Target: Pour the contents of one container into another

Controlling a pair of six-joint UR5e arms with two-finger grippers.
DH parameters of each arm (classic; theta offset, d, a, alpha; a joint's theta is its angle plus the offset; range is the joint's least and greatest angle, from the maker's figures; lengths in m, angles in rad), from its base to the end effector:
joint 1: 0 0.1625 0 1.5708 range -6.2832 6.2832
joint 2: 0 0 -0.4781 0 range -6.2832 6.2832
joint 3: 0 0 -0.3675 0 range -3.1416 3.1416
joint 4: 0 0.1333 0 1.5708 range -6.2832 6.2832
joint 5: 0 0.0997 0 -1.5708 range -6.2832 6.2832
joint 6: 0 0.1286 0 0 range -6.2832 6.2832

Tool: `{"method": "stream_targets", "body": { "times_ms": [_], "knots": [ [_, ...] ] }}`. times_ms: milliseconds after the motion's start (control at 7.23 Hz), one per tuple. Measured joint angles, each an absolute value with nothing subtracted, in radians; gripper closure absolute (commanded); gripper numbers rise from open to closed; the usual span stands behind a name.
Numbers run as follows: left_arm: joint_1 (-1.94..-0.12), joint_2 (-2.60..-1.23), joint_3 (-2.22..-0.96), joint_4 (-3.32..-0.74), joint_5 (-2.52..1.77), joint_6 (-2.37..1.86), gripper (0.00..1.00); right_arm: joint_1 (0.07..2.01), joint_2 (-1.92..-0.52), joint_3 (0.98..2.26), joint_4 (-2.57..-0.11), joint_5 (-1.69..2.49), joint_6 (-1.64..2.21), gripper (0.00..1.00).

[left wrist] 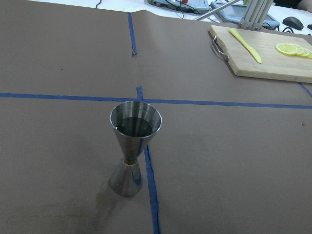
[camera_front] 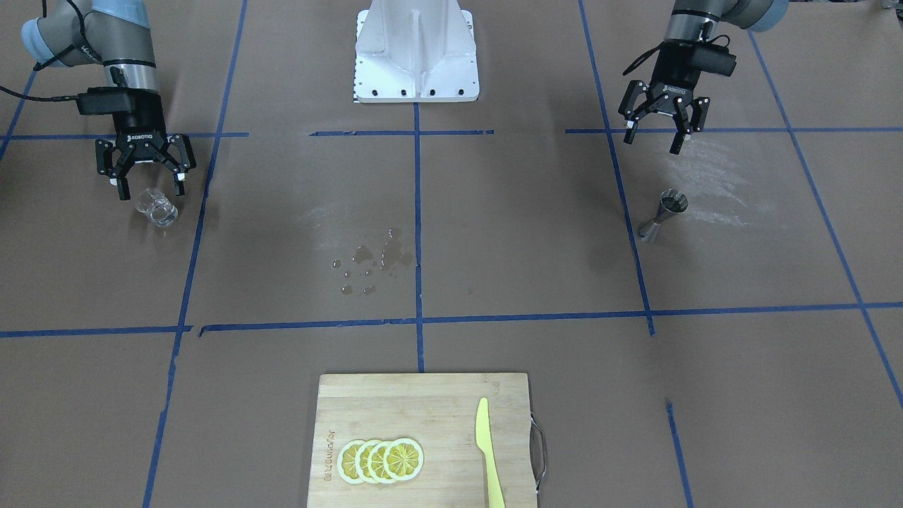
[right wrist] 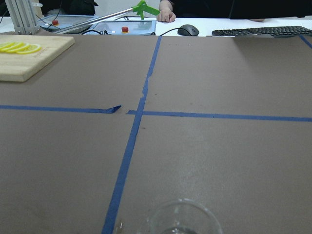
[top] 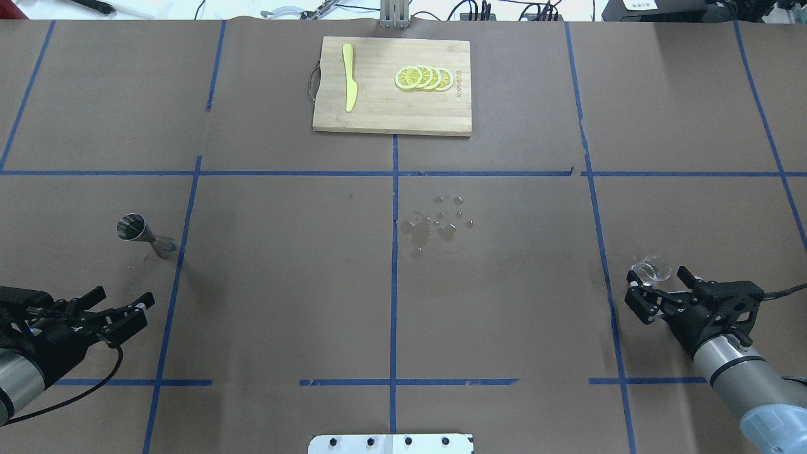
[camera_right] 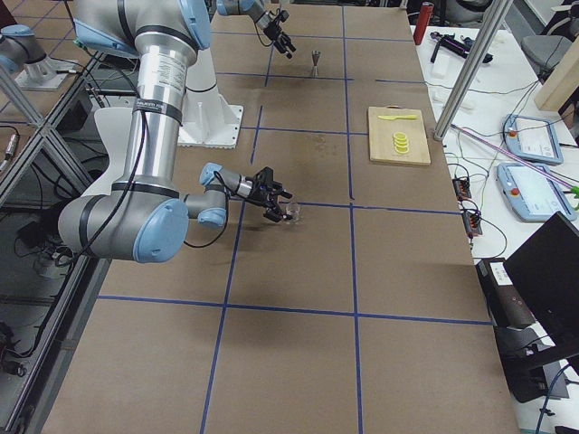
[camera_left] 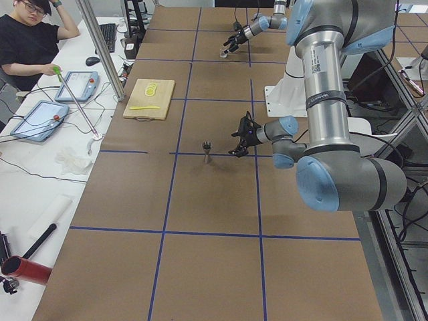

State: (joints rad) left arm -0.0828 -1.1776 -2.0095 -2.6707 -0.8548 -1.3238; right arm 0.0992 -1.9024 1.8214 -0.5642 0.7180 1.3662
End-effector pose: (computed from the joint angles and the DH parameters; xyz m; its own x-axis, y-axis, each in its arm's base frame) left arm 0.2944 -0.2429 0.5366 0.5597 0.1386 -0.8170 0.5377 0.6894 0.4854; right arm -0.3137 -0.2625 0.6155 0.7208 -0.0626 0.6903 -0.5285 0.5947 0.6058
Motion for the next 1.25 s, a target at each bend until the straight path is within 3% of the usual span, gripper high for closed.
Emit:
{"method": "stream_targets", "body": {
  "times_ms": [692,1245],
  "knots": [
    [-0.081,-1.179,-2.008,-2.671,-0.857,-1.323,0.0,0.105,-2.054,2.092,-0.664,1.057,1.367,0.0],
    [-0.085,-1.178,-2.034,-2.665,-0.913,-1.307,0.0,0.186,-2.033,2.384,-1.089,1.381,1.37,0.0]
  ]
}}
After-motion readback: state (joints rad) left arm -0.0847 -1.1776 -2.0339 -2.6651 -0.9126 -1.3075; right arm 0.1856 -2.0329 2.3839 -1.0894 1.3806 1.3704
